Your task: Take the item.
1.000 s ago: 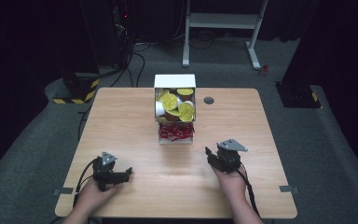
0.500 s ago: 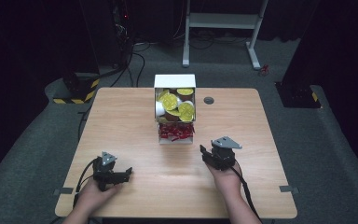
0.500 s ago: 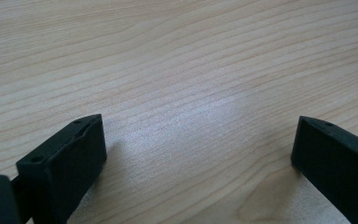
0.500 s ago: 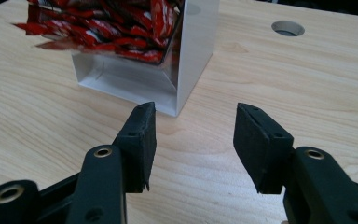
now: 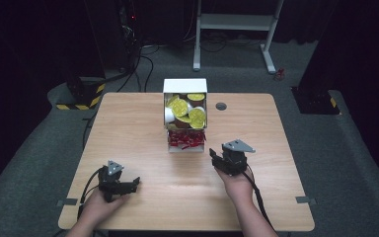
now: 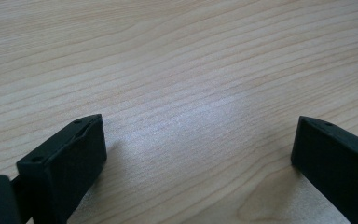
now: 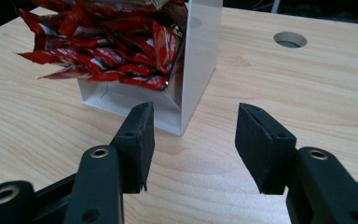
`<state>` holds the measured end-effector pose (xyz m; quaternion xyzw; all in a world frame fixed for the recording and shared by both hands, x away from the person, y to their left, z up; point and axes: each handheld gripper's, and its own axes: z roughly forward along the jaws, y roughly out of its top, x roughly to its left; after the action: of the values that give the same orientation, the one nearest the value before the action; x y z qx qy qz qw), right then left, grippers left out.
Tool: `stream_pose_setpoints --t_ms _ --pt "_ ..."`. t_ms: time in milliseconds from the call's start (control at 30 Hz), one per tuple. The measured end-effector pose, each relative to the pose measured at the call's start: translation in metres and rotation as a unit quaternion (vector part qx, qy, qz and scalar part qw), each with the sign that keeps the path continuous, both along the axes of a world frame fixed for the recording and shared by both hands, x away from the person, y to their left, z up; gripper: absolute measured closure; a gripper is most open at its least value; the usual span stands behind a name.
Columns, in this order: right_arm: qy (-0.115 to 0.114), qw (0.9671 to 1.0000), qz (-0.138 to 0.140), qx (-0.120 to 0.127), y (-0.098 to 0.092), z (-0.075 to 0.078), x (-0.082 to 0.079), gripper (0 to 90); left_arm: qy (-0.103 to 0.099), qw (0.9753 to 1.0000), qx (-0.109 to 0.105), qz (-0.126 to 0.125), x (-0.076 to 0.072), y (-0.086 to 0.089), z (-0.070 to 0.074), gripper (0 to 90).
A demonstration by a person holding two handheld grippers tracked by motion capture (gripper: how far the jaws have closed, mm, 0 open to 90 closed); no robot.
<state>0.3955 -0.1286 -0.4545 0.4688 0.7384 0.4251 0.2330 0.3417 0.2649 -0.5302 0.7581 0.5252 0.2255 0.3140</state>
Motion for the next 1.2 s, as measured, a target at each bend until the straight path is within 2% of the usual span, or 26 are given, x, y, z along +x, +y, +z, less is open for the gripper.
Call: stream_pose_setpoints --t_ms 133,433,667,1000,1033,1200 --pt "-0.012 0.9999 0.000 -0.001 0.004 0.006 0.002 46.5 0.000 1.0000 -0.001 0.001 0.000 0.000 0.000 3.6" --pt "-0.012 0.9999 -0.003 0.002 0.010 0.012 0.008 45.3 0.000 1.0000 -0.001 0.001 0.000 0.000 0.000 3.6" --pt "-0.014 0.9998 0.014 0.005 0.018 0.012 0.016 54.5 0.001 1.0000 -0.001 0.000 0.000 0.000 0.000 3.6" --pt "-0.001 0.9997 0.021 0.014 0.027 0.016 0.026 53.9 0.001 1.0000 -0.001 0.000 0.000 0.000 0.000 3.6" --pt "-0.006 0.9997 0.021 0.008 0.028 0.016 0.028 54.8 0.001 1.0000 -0.001 0.000 0.000 0.000 0.000 3.6" --pt "-0.002 0.9997 0.025 0.003 0.033 0.015 0.033 58.5 0.001 1.0000 -0.001 0.000 0.000 0.000 0.000 3.6"
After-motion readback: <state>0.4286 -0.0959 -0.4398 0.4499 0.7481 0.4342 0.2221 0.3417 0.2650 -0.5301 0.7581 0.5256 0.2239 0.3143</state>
